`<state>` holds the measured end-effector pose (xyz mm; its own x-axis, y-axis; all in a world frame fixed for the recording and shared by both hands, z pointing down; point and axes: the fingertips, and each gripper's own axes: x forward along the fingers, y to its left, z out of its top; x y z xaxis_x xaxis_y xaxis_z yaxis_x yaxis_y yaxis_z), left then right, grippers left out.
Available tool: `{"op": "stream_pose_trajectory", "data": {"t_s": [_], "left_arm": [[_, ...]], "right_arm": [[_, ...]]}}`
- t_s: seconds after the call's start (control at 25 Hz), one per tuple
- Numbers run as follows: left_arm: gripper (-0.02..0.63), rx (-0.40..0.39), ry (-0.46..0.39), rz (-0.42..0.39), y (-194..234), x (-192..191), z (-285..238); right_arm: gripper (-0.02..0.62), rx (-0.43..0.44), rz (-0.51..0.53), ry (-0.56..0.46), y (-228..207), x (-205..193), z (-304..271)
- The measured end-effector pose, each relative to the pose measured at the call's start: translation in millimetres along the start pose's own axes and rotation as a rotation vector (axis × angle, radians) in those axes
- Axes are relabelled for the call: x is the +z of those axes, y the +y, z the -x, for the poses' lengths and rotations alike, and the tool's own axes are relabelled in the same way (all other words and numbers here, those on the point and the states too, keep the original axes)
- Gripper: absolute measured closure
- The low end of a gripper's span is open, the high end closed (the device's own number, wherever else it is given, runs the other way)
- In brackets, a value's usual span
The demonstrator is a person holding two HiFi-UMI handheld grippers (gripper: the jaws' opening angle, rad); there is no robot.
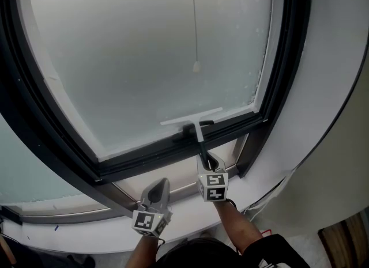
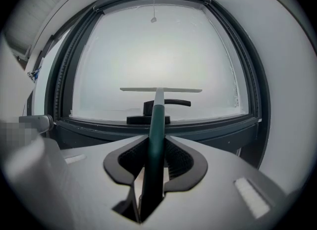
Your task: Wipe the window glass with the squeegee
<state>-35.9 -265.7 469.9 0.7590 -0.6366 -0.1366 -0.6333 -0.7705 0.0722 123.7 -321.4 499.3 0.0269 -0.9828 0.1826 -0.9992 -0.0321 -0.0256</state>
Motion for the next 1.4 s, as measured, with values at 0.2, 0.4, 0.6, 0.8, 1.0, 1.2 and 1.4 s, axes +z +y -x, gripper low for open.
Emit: {"op": "stream_pose_trajectory", "data": {"t_s": [0.2,0.4,0.6,0.8,1.0,1.2,1.4], "left_arm": [[0.607,-0.013,-0.004,0.004,0,0,7],[0.607,-0.017,-0.022,0.021,0,2,12],[0.607,-0.003,-0.029,0.016,-1,2,14],[0.607,-0.025,-0.05,-0.042,-17,13,-17],[0.607,-0.035,-0.104,-0.096,-47,37,-54],[0.607,-0.015,-0.1,-0.202,-59,40,-85],[0.607,0.046,-0.128,-0.155,-70,41,-104]], "right_arm": [[0.5,-0.003,-0.006,0.006,-1,-1,3],[0.5,-0.013,0.015,-0.006,0,5,10],[0.5,-0.036,0.029,-0.112,-18,41,23],[0.5,-0.064,0.055,-0.304,-70,142,24],[0.5,-0.026,0.065,-0.483,-109,256,26],[0.5,0.07,0.043,-0.622,-119,353,28],[0.5,0.105,0.073,-0.659,-120,405,16]]}}
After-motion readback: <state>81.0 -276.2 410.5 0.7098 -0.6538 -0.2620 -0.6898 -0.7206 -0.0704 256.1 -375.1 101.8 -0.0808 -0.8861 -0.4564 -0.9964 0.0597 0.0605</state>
